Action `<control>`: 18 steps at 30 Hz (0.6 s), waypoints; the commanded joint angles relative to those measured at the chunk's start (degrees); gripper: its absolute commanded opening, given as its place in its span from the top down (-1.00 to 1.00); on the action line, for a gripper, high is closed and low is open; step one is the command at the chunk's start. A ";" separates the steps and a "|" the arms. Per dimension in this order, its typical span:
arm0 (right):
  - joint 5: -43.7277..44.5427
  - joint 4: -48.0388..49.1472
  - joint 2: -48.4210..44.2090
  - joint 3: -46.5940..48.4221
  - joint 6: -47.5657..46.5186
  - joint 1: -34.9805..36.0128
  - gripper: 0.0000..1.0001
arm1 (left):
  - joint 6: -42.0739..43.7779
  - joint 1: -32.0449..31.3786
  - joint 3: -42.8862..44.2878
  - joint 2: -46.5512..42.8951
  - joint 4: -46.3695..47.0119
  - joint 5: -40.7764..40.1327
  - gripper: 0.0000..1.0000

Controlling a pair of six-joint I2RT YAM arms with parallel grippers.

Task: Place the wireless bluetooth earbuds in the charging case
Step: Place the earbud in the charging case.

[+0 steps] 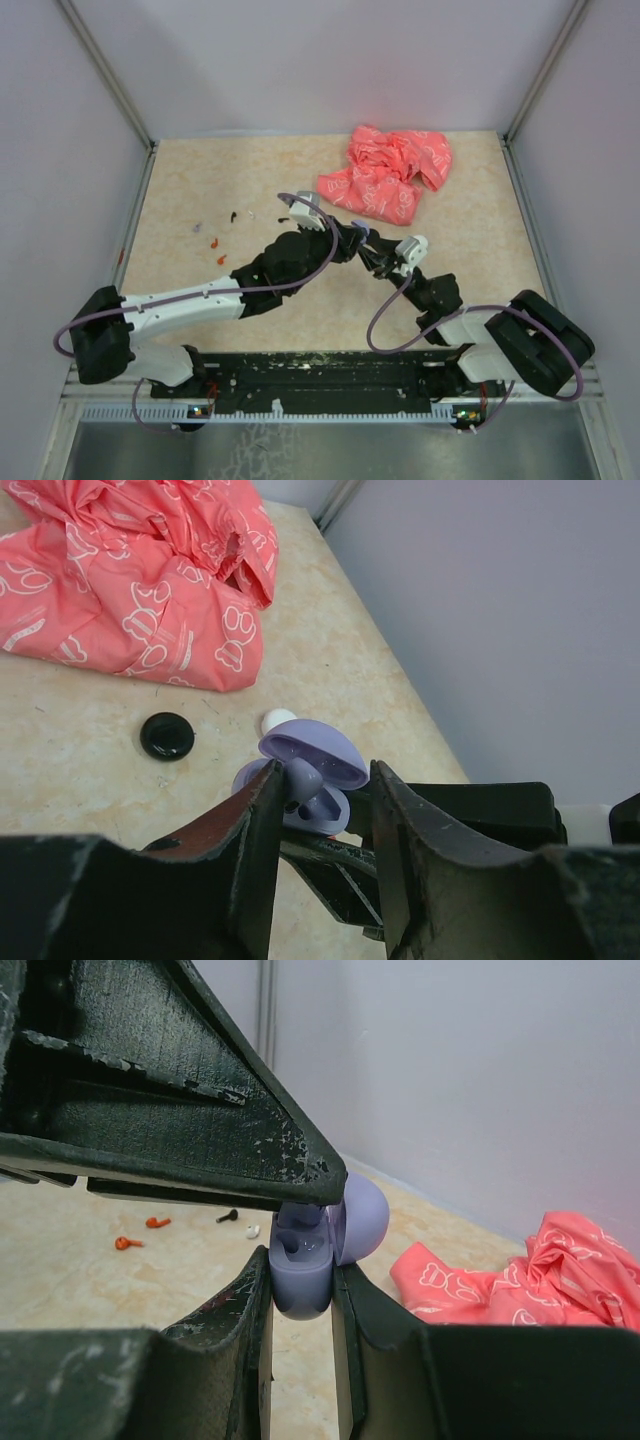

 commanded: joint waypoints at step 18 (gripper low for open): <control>2.31 8.47 -1.40 -2.78 0.79 0.15 1.00 | 4.29 -0.68 1.68 -5.76 -9.04 -6.15 -0.42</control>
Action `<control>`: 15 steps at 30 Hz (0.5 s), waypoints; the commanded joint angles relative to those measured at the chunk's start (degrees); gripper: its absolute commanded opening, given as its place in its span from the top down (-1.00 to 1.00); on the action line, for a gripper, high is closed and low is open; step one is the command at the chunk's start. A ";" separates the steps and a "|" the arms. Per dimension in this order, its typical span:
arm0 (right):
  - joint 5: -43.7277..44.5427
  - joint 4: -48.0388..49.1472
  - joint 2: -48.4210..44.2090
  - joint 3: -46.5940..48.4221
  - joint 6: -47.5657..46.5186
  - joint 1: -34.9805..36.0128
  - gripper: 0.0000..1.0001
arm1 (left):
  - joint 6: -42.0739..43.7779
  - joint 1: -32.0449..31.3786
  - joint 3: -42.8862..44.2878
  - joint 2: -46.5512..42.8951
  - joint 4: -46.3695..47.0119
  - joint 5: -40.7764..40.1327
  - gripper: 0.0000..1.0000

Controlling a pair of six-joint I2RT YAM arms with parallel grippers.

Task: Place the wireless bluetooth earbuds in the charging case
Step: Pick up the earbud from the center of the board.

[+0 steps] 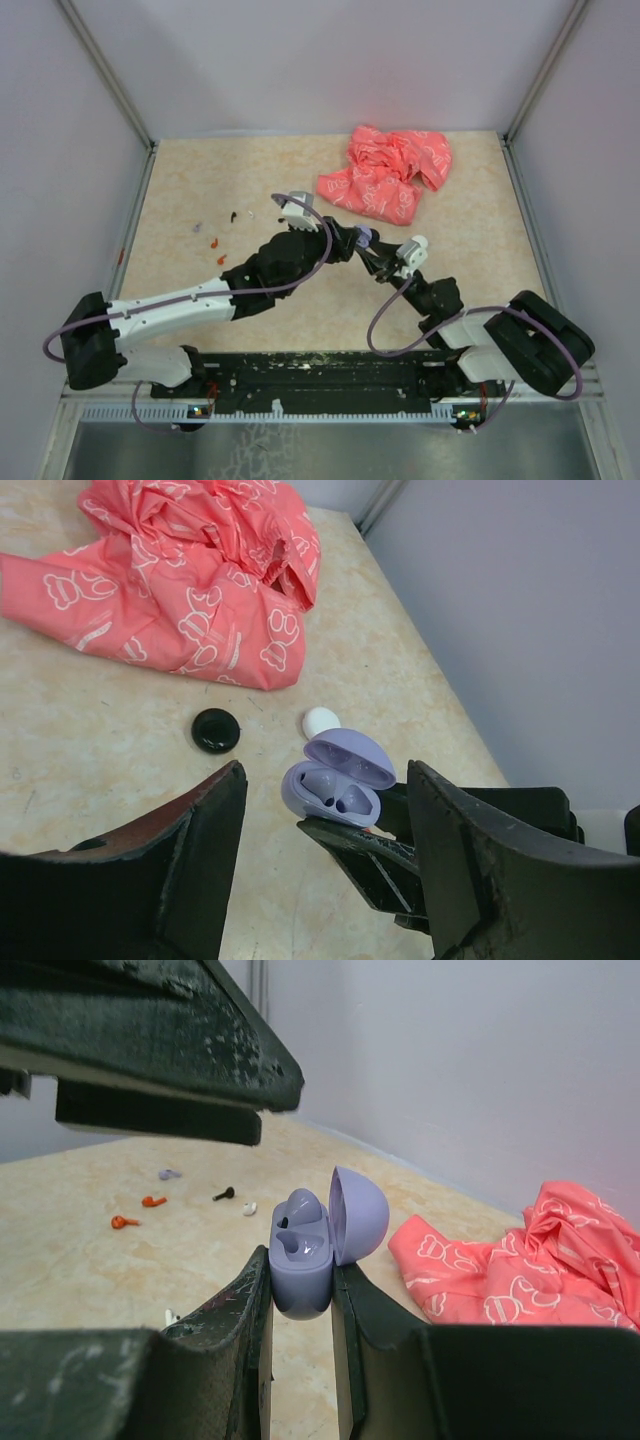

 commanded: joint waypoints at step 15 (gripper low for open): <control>3.68 -10.21 -15.47 -5.59 -0.13 0.15 1.00 | 2.64 8.98 3.36 -7.20 -27.71 -3.55 -0.67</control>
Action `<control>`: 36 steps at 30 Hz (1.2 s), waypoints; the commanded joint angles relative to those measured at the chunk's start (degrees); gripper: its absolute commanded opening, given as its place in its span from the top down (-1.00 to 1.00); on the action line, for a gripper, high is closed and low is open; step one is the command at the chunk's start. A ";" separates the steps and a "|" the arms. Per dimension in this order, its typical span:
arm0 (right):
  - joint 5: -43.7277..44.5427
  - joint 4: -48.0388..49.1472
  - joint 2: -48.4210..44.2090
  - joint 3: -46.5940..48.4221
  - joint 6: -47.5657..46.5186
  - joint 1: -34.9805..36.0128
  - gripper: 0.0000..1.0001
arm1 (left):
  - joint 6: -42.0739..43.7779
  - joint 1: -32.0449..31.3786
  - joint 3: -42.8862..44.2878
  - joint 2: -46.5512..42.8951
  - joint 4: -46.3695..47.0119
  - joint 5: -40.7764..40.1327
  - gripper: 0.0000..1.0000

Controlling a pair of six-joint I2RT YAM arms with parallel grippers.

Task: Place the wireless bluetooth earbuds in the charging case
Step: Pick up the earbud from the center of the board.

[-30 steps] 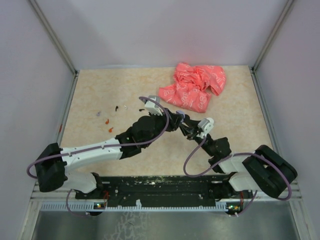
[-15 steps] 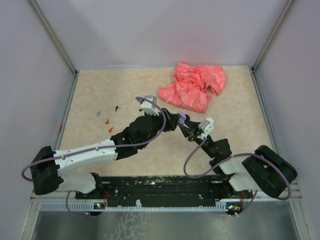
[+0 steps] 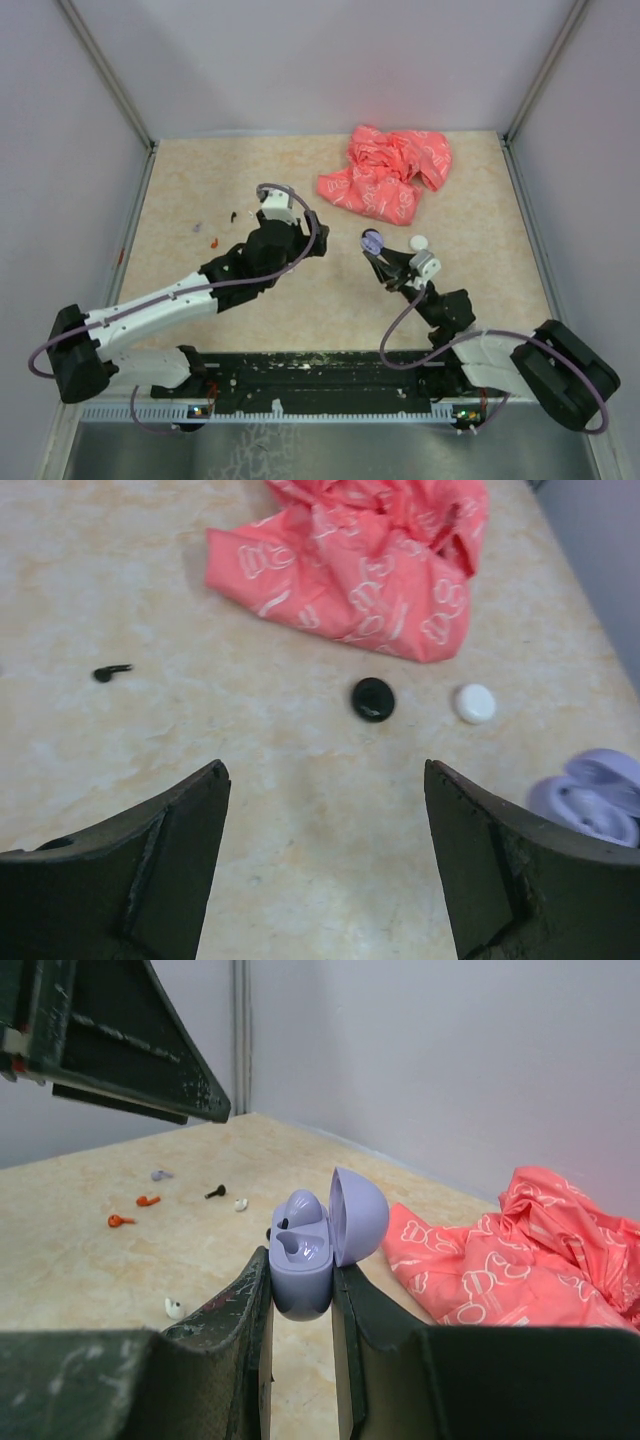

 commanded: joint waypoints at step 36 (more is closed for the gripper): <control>-0.54 -8.39 -7.89 -1.00 -0.60 0.16 1.00 | 10.84 55.98 4.08 12.46 -21.73 16.53 -0.55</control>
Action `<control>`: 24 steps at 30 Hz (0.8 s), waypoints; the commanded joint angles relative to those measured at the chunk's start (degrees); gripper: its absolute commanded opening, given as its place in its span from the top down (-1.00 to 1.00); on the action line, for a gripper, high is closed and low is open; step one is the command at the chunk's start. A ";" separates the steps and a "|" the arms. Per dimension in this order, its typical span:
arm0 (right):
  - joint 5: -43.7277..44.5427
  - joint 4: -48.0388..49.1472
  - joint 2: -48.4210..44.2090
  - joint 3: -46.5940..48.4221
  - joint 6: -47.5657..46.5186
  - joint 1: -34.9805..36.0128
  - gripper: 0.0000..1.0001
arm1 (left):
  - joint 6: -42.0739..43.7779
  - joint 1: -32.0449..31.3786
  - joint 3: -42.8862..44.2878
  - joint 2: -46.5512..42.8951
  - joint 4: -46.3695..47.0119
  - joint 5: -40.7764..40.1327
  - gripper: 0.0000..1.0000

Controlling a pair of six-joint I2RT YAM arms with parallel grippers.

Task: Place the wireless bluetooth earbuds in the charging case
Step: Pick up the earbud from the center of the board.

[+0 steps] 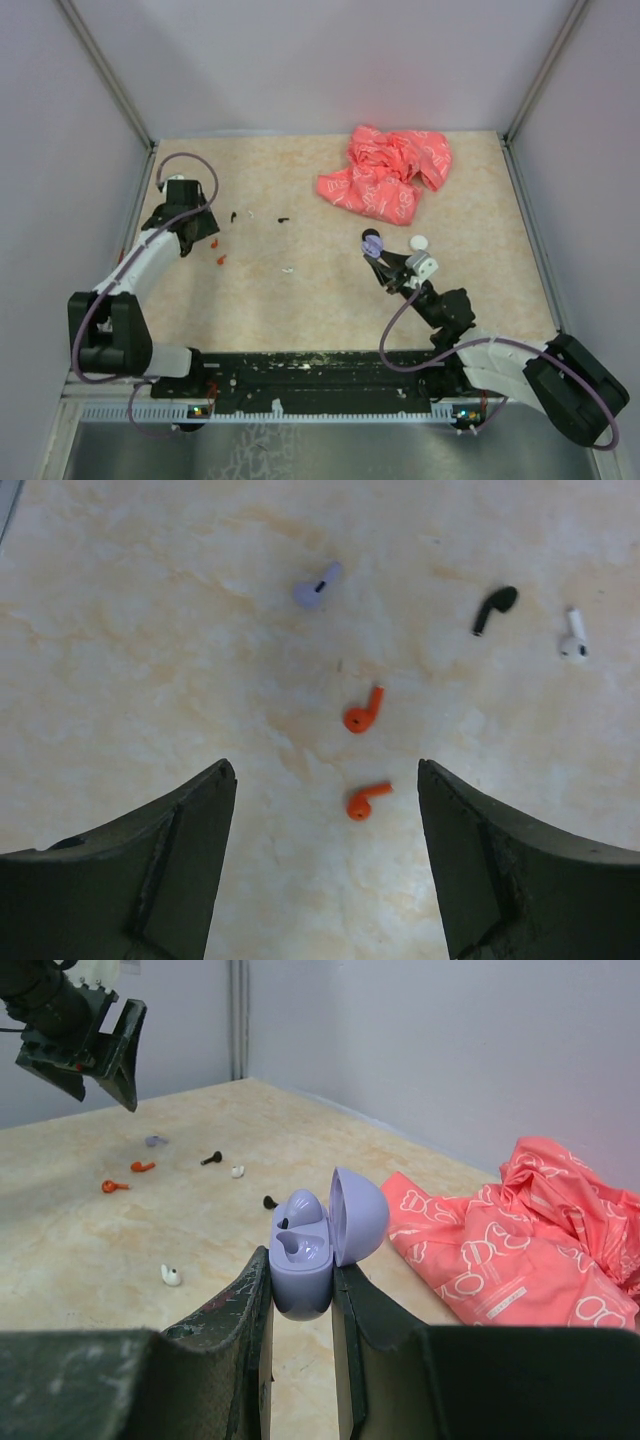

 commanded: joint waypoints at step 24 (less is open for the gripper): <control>-1.31 3.51 1.61 -0.51 0.38 0.21 1.00 | 7.35 13.22 18.44 28.51 2.54 14.49 -0.13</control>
